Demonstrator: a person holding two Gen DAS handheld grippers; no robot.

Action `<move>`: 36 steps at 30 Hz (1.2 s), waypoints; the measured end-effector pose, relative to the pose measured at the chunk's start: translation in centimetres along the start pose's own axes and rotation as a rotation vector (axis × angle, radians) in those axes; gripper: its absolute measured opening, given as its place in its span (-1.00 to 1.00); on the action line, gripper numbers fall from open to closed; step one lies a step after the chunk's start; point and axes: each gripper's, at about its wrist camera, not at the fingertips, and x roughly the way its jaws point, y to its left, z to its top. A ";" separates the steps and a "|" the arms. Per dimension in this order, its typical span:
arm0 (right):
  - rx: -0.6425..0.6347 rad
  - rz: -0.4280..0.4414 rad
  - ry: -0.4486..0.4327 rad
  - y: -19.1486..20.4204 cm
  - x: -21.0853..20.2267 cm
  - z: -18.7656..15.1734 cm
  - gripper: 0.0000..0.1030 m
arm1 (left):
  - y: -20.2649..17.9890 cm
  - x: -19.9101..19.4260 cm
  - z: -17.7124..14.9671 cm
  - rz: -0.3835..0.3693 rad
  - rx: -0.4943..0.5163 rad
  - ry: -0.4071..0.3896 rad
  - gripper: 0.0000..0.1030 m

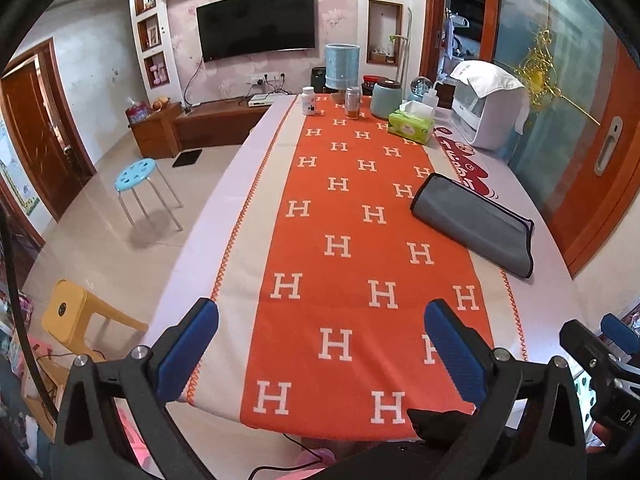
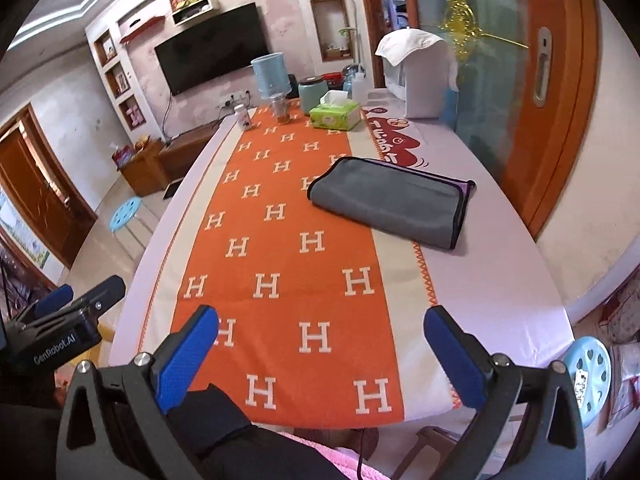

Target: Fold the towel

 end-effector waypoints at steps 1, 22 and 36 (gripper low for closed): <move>-0.002 0.003 0.002 0.2 0.1 0.0 0.99 | 0.0 0.0 0.1 0.002 0.004 -0.004 0.99; -0.004 -0.006 0.068 1.0 2.9 0.8 0.99 | -0.7 1.6 1.5 -0.013 0.046 0.002 0.99; -0.020 -0.014 0.093 1.5 3.6 0.9 0.99 | -0.9 1.7 1.6 -0.012 0.045 0.003 0.99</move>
